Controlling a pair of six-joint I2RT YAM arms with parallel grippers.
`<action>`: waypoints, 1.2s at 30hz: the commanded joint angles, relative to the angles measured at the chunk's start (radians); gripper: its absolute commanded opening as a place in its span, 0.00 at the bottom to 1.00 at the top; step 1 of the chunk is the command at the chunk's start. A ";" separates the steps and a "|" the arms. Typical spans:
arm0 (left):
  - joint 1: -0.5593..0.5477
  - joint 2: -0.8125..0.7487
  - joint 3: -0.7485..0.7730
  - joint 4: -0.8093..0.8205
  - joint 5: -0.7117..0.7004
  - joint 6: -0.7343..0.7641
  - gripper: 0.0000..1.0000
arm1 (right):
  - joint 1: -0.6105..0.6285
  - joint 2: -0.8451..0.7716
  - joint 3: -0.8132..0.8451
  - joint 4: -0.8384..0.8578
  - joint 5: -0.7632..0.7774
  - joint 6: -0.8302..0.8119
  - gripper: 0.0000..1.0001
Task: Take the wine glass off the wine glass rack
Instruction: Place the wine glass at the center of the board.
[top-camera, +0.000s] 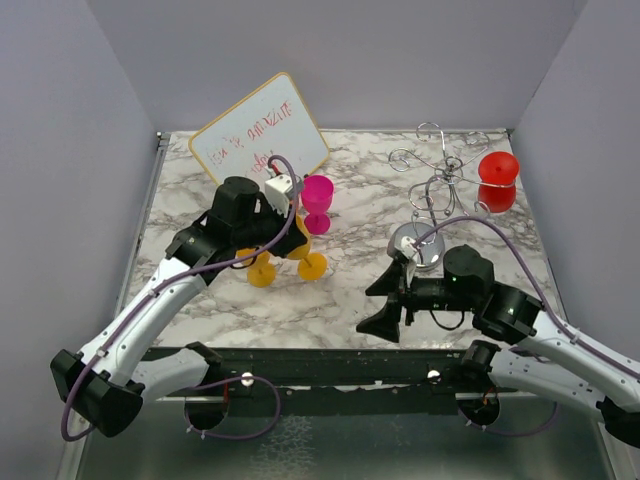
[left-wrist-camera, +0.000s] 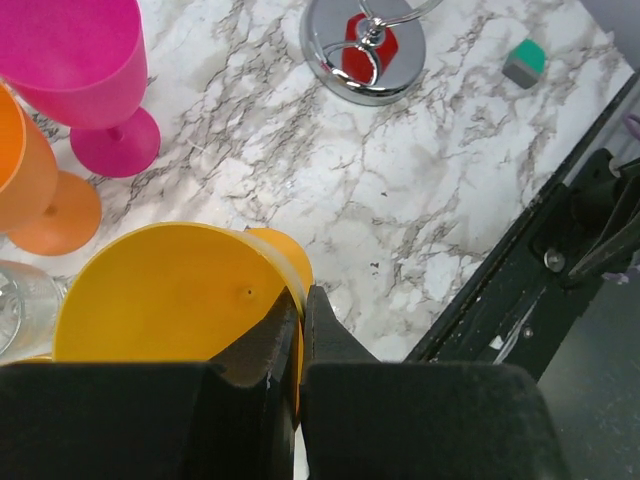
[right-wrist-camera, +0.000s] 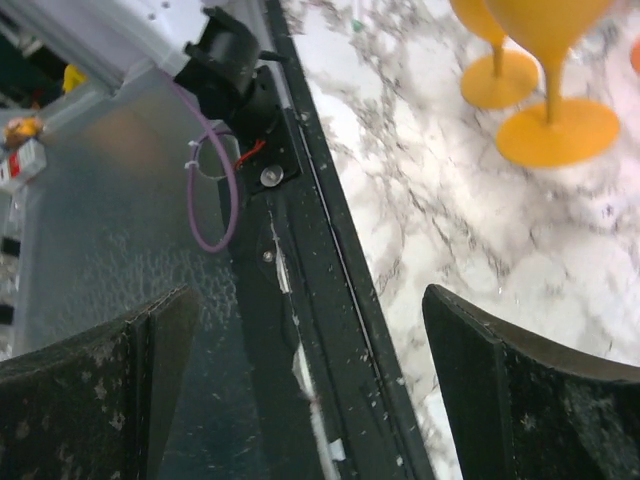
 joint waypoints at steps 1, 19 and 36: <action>-0.048 -0.009 -0.030 0.018 -0.159 -0.007 0.00 | 0.003 -0.041 0.049 -0.150 0.184 0.218 1.00; -0.153 0.205 -0.011 0.098 -0.471 -0.013 0.00 | 0.003 -0.368 -0.058 -0.466 0.693 0.582 1.00; -0.169 0.330 0.024 0.115 -0.590 -0.016 0.22 | 0.003 -0.369 0.021 -0.703 1.075 0.884 0.97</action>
